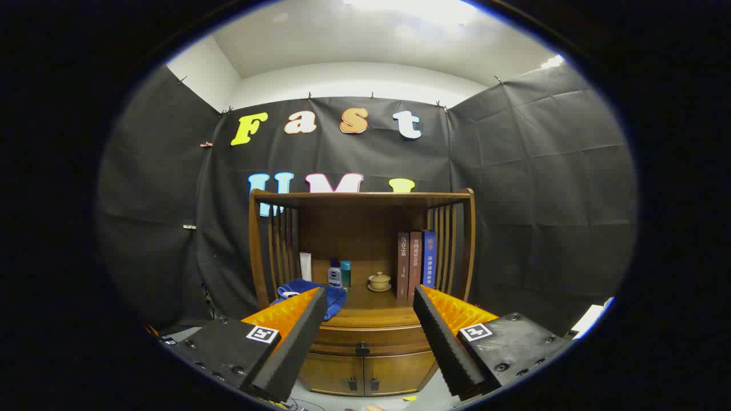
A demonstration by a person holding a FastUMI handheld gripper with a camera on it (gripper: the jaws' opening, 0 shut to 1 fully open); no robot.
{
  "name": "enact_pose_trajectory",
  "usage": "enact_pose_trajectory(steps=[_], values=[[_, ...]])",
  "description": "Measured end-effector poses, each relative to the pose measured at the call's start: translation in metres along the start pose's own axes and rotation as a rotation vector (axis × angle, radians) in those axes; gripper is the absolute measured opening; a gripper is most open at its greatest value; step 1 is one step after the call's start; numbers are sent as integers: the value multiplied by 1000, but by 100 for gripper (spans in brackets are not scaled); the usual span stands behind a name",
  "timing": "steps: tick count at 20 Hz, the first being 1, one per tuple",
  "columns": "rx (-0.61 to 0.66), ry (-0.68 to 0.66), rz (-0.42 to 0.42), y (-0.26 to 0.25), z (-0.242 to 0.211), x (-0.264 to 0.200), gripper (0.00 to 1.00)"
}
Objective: Pull open the drawer, take out the items inside it, and place them on the countertop above the cabinet.
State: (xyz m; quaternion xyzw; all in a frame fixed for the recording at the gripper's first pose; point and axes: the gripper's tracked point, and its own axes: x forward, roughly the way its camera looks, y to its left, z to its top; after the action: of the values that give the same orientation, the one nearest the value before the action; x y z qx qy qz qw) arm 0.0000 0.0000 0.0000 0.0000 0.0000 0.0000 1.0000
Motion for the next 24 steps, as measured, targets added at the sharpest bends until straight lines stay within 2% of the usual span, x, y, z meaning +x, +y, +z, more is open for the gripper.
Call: enact_pose_trajectory(steps=[9,24], values=[[-14,22,-13,2,-4,-2,99],[15,15,19,6,-3,6,99]])
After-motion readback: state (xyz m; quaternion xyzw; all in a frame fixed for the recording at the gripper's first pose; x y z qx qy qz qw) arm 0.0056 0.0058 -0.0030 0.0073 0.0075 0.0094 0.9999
